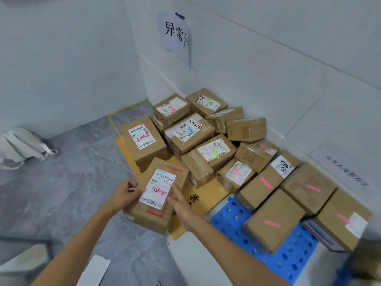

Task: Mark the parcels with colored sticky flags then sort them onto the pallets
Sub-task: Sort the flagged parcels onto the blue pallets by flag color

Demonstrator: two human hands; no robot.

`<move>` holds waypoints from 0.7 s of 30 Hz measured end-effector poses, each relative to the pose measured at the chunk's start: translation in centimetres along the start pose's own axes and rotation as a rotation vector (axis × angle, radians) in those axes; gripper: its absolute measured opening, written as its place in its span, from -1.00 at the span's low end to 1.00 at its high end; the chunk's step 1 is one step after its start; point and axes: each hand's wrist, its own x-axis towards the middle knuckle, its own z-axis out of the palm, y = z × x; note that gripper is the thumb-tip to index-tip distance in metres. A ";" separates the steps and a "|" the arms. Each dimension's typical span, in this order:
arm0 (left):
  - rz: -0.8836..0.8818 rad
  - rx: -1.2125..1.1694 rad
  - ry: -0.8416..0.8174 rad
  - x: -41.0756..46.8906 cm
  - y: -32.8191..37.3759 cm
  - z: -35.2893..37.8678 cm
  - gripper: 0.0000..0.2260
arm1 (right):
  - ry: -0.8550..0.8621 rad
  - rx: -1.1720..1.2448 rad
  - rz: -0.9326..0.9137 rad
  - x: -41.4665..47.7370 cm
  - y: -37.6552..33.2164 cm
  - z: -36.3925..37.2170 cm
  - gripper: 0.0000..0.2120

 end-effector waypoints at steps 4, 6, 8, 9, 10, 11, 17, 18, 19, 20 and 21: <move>0.051 -0.098 0.036 -3.9 2.3 -0.4 -0.72 | 0.007 -0.021 -0.114 -4.5 -0.7 -1.1 -0.48; 0.107 -0.134 0.062 -6.3 5.0 -0.3 -0.62 | 0.033 -0.034 -0.205 -7.2 -1.3 -2.0 -0.49; 0.210 -0.174 0.068 -8.9 8.2 0.1 -0.67 | 0.117 -0.068 -0.302 -9.4 -1.7 -3.1 -0.49; 0.262 -0.189 0.054 -10.1 9.9 0.3 -0.70 | 0.166 -0.090 -0.343 -10.8 -1.9 -3.8 -0.49; 0.306 -0.198 0.030 -11.1 11.4 0.8 -0.70 | 0.219 -0.103 -0.387 -12.1 -1.8 -4.6 -0.49; 0.342 -0.195 0.005 -12.0 12.7 1.3 -0.68 | 0.274 -0.110 -0.423 -13.5 -1.6 -5.6 -0.49; 0.475 -0.122 -0.198 -17.9 18.9 8.2 -0.69 | 0.565 -0.073 -0.554 -22.9 2.4 -12.8 -0.56; 0.490 -0.121 -0.256 -18.8 19.6 9.9 -0.70 | 0.615 -0.080 -0.547 -24.0 3.5 -14.3 -0.57; 0.519 -0.116 -0.311 -19.4 20.0 11.6 -0.70 | 0.673 -0.092 -0.531 -25.1 4.5 -15.7 -0.58; 0.540 -0.102 -0.359 -20.0 20.4 13.3 -0.66 | 0.729 -0.100 -0.515 -26.2 5.4 -17.0 -0.58; 0.547 -0.078 -0.405 -20.7 20.8 15.0 -0.61 | 0.779 -0.099 -0.496 -27.2 6.2 -18.2 -0.59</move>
